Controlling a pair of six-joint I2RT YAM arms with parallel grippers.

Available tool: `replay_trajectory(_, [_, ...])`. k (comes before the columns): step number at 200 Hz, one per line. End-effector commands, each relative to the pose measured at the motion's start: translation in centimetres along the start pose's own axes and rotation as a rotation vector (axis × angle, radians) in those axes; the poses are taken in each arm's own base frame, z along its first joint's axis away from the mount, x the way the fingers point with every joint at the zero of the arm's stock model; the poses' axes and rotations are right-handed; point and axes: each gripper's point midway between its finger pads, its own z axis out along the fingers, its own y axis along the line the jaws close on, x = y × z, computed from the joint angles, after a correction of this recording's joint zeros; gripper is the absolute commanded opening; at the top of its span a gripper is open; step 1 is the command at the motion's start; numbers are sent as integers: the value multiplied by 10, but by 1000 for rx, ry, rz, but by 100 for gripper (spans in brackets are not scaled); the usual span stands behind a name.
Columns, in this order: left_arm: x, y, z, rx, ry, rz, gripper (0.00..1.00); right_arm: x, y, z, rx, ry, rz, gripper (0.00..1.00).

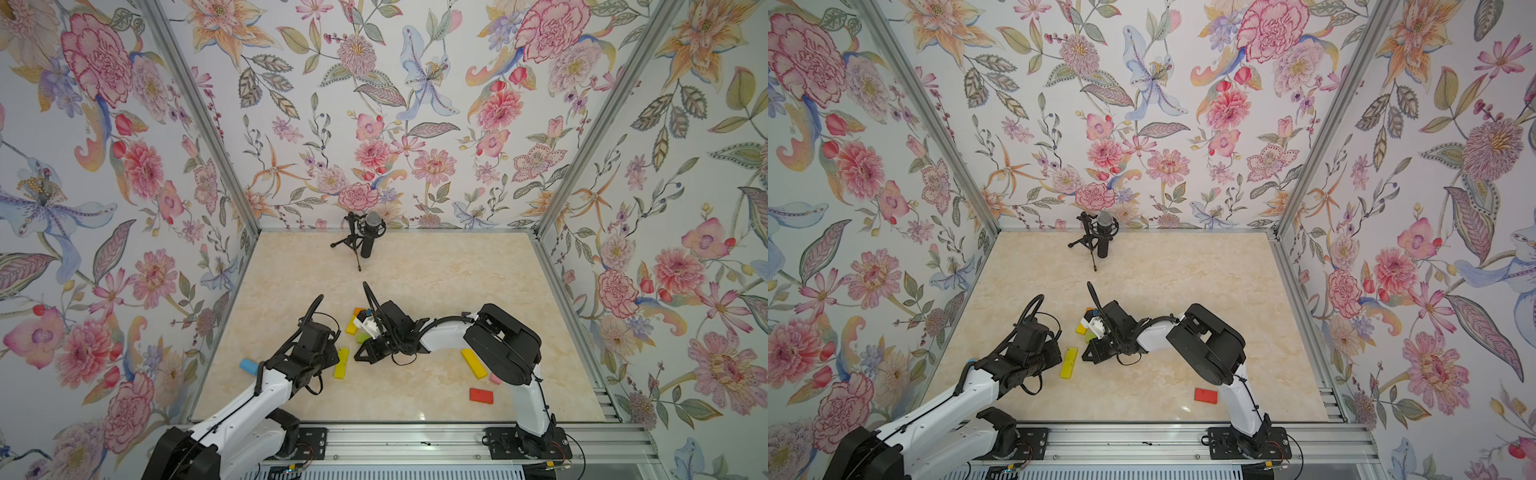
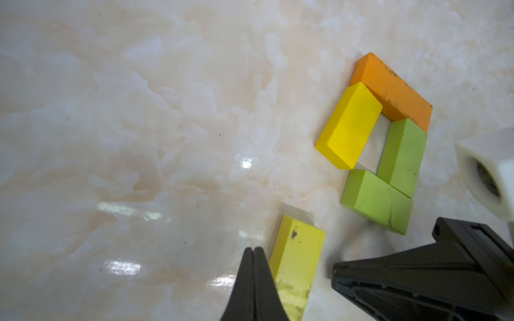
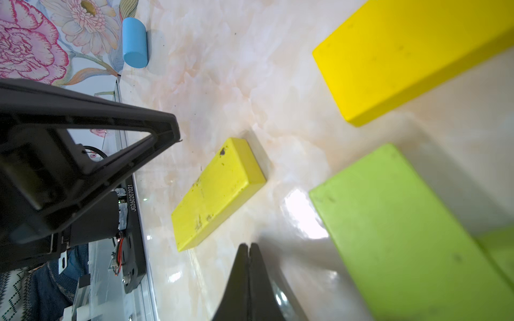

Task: Assemble the letter p with building blocks
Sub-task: Assemble the building block at the center of the board.

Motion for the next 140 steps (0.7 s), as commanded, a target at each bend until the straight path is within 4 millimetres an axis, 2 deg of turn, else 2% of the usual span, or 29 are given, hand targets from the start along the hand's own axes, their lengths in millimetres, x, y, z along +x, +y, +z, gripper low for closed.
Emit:
replay_trajectory(1, [26, 16, -2, -65, 88, 3, 0, -5, 7, -14, -5, -23, -45, 0])
replay_trajectory(33, [39, 6, -15, -81, 151, 50, 0, -2, 7, -20, -22, -24, -53, 0])
replay_trajectory(66, [59, 10, -26, -121, 244, 88, 0, 0, 5, -23, -31, -31, -57, 0])
replay_trajectory(77, [63, 6, -28, -102, 263, 99, 0, -2, 5, -24, -32, -40, -56, 0])
replay_trajectory(100, [65, 5, -34, -90, 273, 96, 0, -4, 4, -29, -37, -60, -49, 0])
replay_trajectory(140, [82, 3, -32, -51, 332, 107, 0, 0, -5, -36, -21, -62, -38, 0])
